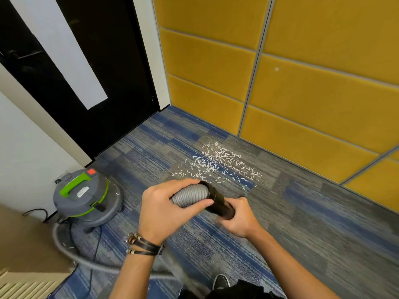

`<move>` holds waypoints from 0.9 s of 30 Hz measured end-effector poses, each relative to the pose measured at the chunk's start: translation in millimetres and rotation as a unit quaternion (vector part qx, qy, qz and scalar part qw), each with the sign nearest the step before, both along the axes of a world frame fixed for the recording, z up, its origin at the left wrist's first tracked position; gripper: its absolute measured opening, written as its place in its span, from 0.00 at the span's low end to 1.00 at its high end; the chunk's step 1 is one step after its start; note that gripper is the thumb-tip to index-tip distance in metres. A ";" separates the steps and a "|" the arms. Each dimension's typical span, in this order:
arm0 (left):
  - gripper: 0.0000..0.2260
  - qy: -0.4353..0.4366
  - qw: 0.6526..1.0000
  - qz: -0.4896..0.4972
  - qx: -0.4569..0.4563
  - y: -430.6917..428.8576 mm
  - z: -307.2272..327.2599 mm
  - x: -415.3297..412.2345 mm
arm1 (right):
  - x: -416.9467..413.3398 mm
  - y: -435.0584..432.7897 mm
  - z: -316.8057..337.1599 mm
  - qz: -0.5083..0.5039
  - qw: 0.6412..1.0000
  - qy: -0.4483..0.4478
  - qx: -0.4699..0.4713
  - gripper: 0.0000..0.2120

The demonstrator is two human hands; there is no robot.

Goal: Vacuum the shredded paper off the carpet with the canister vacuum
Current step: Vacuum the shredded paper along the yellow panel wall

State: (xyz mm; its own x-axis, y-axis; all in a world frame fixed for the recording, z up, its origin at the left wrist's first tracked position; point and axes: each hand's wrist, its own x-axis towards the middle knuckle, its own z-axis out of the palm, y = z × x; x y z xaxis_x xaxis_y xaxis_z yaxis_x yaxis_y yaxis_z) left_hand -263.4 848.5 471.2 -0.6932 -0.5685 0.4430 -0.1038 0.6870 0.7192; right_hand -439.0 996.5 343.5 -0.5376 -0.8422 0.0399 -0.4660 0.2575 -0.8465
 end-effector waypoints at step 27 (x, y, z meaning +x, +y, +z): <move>0.22 -0.028 0.997 -0.017 0.063 -78.4 -25.9 20.3 | 23.2 -82.3 -11.5 -0.002 0.999 0.022 0.024 0.17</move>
